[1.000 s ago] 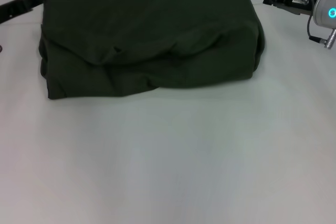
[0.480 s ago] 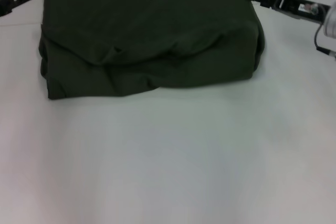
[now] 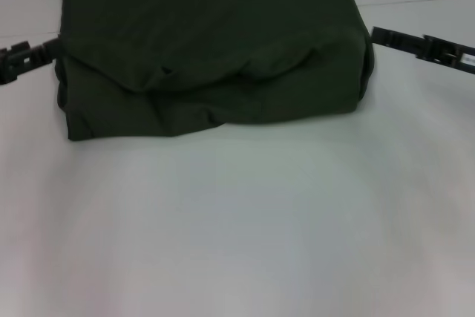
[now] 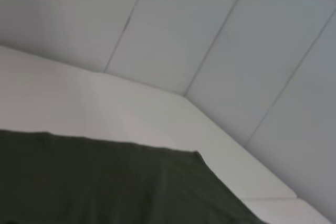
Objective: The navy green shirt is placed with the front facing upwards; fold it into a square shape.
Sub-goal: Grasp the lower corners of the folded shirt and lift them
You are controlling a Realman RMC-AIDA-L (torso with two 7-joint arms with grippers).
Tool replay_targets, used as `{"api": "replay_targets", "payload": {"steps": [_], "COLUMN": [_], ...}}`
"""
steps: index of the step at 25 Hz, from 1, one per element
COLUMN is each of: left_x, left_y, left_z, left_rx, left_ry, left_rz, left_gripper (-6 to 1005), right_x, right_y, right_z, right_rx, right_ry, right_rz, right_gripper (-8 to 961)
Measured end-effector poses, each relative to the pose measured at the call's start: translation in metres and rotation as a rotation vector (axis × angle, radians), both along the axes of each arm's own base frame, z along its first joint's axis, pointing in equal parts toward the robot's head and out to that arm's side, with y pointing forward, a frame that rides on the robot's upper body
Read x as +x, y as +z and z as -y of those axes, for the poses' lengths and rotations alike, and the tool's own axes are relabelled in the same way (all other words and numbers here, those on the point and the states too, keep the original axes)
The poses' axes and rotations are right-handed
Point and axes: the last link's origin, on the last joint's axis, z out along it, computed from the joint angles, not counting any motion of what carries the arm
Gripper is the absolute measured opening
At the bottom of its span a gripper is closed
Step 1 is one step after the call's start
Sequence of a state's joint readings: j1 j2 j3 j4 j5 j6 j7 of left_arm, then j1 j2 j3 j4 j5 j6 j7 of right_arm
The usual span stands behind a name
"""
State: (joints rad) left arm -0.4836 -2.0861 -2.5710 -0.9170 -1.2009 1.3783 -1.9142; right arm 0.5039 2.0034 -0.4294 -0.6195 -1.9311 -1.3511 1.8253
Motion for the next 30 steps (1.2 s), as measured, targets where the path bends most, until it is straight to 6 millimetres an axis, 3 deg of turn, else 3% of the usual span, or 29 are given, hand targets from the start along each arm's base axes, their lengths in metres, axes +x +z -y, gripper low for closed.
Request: {"api": "replay_targets", "payload": {"steps": [6, 15, 26, 30], "left_x": [-0.014, -0.022, -0.027, -0.026], "left_y": [-0.009, -0.030, -0.064, -0.067], "left_z": [0.009, 0.012, 0.001, -0.003], "left_rx": [-0.043, -0.118, -0.125, -0.117], "left_ry": [0.024, 0.036, 0.053, 0.051], "left_rz": [-0.065, -0.164, -0.324, -0.357], "left_gripper": [863, 861, 844, 836], "right_x": [0.013, 0.023, 0.023, 0.024], "right_y": [0.011, 0.019, 0.016, 0.015], "right_z": [0.028, 0.049, 0.057, 0.059], "right_rx": [-0.023, -0.047, -0.072, -0.073], "right_ry": [0.039, 0.056, 0.055, 0.054], "right_rz": [0.016, 0.015, -0.024, -0.029], "right_gripper": [696, 692, 687, 687]}}
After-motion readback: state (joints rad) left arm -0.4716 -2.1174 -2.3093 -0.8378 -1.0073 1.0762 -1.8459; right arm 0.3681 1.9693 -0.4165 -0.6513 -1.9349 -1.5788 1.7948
